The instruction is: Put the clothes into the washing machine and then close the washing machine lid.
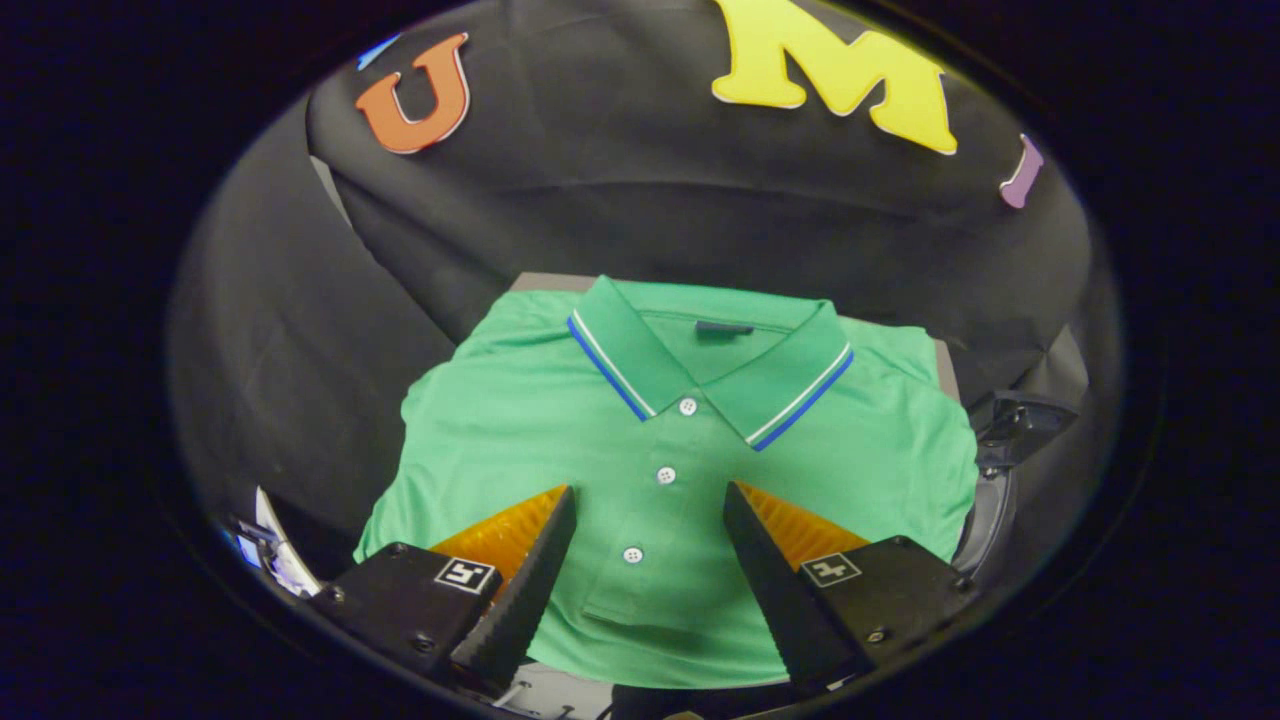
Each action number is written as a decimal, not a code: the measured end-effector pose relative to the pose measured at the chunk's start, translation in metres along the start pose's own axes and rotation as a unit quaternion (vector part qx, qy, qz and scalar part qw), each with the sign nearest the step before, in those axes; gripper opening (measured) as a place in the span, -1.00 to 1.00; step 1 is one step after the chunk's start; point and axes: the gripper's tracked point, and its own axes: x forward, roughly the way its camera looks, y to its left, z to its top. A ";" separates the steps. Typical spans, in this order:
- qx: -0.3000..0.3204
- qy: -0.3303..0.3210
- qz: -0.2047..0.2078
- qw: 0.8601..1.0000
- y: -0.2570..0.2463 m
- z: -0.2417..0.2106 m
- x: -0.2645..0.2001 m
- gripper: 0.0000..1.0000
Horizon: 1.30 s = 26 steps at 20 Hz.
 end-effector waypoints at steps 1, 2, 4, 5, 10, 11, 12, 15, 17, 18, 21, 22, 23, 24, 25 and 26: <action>-0.007 -0.004 -0.010 1.000 -0.001 0.003 0.002 0.93; -0.007 0.003 -0.016 1.000 -0.001 0.000 0.003 0.93; 0.002 0.010 -0.031 0.999 0.000 0.002 0.003 0.93; 0.002 0.021 -0.034 0.999 0.001 0.000 0.004 0.92; 0.010 0.066 -0.039 0.997 0.000 0.000 0.003 0.91; 0.014 0.078 -0.042 0.996 0.000 0.001 0.003 0.91; 0.021 0.089 -0.043 0.995 -0.001 0.001 0.004 0.90; 0.030 0.110 -0.048 0.992 -0.002 0.003 0.002 0.66; 0.050 0.113 -0.053 0.991 -0.009 0.006 0.002 0.39; 0.053 0.112 -0.054 0.991 -0.013 0.007 0.001 0.20; 0.042 0.108 -0.049 0.992 -0.016 0.008 0.002 -0.20; 0.043 0.107 -0.048 0.992 -0.019 0.007 0.002 -0.32; 0.047 0.106 -0.046 0.992 -0.020 0.009 0.004 -0.50; 0.051 0.104 -0.041 0.992 -0.020 0.008 0.001 -0.68; 0.055 0.103 -0.035 0.993 -0.020 0.008 0.003 -0.81; 0.056 0.103 -0.030 0.993 -0.021 0.007 0.003 -0.83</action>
